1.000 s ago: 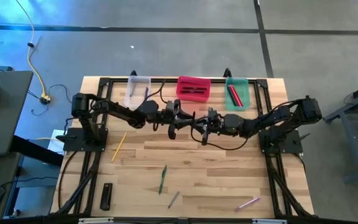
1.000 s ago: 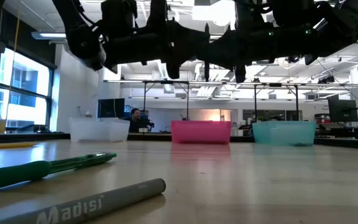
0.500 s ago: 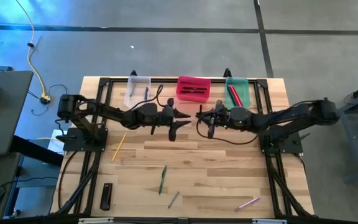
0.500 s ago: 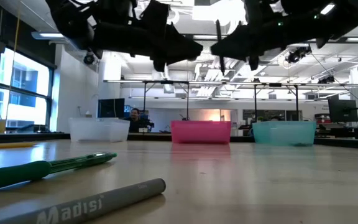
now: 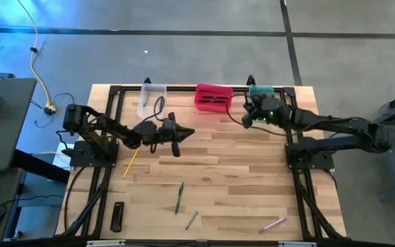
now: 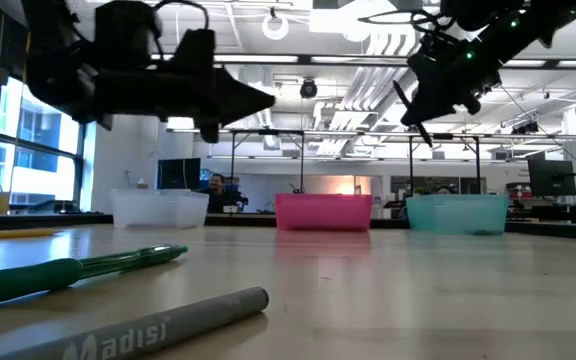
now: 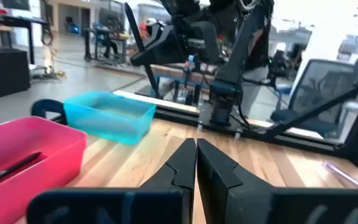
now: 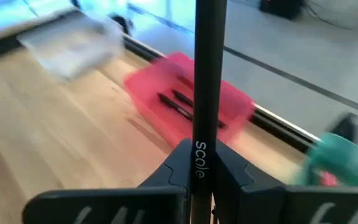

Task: Sort crayons/erasers/pens/pencils in bins
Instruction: Put the black pen into the red bin

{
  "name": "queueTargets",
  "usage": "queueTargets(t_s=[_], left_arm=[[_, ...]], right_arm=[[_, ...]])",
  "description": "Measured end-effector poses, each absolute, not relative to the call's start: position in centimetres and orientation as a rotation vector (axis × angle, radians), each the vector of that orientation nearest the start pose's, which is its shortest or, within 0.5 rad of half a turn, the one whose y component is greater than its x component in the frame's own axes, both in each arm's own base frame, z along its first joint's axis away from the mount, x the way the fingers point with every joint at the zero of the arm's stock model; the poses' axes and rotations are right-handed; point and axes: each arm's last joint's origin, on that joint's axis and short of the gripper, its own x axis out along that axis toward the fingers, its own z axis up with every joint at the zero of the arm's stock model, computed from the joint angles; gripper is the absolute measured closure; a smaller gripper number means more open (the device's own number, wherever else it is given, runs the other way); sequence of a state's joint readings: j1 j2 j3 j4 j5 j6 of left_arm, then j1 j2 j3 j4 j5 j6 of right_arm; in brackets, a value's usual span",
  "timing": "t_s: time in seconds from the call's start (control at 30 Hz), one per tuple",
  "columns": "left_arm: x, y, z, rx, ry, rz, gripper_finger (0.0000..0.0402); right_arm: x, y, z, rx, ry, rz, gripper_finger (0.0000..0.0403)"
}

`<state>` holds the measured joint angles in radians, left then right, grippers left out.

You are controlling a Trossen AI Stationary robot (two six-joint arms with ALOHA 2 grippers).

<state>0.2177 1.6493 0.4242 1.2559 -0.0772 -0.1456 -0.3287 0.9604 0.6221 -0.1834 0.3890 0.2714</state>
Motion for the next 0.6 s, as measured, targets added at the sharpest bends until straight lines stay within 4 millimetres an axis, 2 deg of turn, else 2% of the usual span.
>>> queueTargets(t_s=[0.13, 0.27, 0.6], left_arm=[[25.3, 5.4, 15.4, -0.15, -0.109, 0.323, 0.0398], [23.7, 4.8, 14.8, -0.159, -0.139, 0.34, 0.0401], [22.0, 4.5, 13.6, -0.181, -0.094, 0.346, 0.0401]], right_arm=[[19.2, -9.0, 25.8, 0.228, 0.493, -0.772, 0.0382], [21.1, -11.1, 25.7, 0.201, 0.575, -0.731, 0.0382], [28.8, -18.4, 23.5, -0.003, 0.874, -0.584, 0.0382]])
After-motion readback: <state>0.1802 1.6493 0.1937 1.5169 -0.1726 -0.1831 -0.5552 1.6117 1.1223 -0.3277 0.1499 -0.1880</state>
